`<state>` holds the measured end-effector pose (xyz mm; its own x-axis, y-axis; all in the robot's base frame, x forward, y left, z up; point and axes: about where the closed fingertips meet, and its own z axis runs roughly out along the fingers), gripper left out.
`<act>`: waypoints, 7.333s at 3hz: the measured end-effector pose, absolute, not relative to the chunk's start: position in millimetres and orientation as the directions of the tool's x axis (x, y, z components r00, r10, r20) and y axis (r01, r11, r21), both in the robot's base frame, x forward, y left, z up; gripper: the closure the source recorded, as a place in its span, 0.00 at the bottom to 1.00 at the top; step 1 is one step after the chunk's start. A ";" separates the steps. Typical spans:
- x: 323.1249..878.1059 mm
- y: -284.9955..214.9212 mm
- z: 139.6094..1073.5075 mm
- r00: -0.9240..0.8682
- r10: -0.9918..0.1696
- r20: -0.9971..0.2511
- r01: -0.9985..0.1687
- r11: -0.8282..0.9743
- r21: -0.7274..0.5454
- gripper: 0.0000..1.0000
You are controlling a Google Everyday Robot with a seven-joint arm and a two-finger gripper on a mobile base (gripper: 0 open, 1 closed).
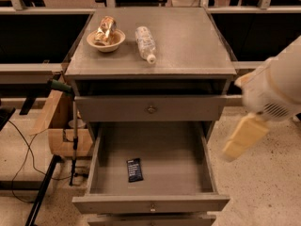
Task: Pick rxbar blueberry from middle drawer and place on counter
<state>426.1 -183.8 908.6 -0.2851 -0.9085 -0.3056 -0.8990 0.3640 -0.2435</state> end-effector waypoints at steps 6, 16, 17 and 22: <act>528.8 -26.9 714.1 -0.243 -0.848 -0.472 -0.918 0.358 -0.169 0.00; 600.0 92.7 416.7 0.062 -0.704 -0.708 -0.996 -0.003 -0.085 0.00; 605.1 78.3 400.5 0.096 -0.701 -0.707 -0.990 0.004 -0.138 0.00; 624.4 75.3 339.0 0.126 -0.689 -0.714 -0.985 -0.004 -0.170 0.18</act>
Offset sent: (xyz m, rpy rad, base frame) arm 0.0789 0.1233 -0.1703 0.2896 -0.0292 -0.2323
